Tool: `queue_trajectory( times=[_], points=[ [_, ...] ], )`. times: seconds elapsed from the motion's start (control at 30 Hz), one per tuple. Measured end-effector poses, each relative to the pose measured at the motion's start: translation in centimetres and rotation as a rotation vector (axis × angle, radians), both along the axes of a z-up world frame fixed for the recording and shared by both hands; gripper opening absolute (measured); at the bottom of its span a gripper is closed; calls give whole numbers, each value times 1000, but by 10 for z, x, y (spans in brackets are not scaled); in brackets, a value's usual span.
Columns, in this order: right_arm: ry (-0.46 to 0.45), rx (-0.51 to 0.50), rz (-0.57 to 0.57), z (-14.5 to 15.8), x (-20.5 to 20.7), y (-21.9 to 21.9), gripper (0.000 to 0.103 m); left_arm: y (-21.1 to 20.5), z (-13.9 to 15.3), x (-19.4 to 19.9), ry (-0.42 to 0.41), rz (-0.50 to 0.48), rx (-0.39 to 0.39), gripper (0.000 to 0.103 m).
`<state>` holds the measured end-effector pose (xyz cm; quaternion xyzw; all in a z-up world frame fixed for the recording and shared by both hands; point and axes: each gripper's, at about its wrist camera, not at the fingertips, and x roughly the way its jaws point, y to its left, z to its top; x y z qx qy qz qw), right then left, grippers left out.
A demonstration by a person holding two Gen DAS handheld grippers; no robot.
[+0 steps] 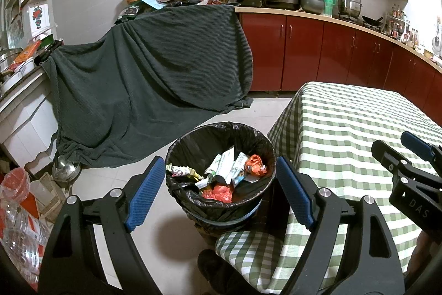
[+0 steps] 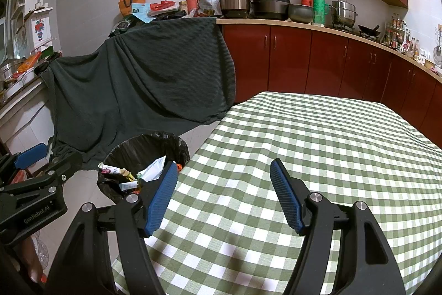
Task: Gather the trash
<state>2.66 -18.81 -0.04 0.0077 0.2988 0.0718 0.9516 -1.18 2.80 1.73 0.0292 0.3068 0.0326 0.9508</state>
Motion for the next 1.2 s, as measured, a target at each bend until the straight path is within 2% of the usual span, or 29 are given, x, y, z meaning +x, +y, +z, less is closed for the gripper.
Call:
queue_trajectory(
  times=[0.9, 1.03, 1.2],
  points=[
    [-1, 1, -1, 0, 0, 0, 67, -4, 0, -1, 1, -4, -11, 81],
    [-1, 0, 0, 0, 0, -1, 67, -7, 1, -3, 9, -6, -18, 88],
    [-1, -1, 0, 0, 0, -1, 67, -2, 4, -3, -1, 8, -20, 91]
  ],
)
